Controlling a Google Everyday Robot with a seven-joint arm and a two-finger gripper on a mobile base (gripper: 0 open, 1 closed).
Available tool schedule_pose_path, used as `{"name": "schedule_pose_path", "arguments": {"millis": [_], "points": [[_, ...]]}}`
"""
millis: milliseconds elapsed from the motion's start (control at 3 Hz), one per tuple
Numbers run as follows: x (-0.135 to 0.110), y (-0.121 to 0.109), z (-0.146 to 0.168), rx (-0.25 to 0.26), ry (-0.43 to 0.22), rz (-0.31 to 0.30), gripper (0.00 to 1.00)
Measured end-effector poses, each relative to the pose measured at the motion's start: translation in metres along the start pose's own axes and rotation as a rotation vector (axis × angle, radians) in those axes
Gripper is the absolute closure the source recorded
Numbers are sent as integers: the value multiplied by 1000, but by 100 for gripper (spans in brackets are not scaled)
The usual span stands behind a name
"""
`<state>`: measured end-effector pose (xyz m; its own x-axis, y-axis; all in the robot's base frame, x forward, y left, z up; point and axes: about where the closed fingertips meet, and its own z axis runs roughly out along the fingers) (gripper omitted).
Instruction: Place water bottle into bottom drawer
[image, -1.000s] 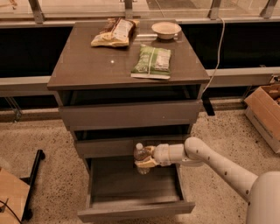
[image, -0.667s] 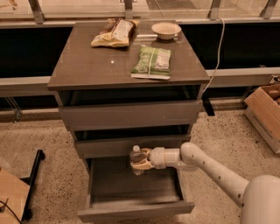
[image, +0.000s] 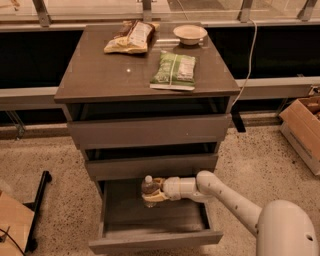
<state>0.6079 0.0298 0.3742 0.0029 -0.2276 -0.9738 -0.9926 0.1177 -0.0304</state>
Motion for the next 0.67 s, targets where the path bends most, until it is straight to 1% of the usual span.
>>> {"name": "schedule_pose_path", "arguments": {"millis": [333,667], "points": [[35,10,25,-34,2,42,100],[58,18,40,-55,0,78,100]]}}
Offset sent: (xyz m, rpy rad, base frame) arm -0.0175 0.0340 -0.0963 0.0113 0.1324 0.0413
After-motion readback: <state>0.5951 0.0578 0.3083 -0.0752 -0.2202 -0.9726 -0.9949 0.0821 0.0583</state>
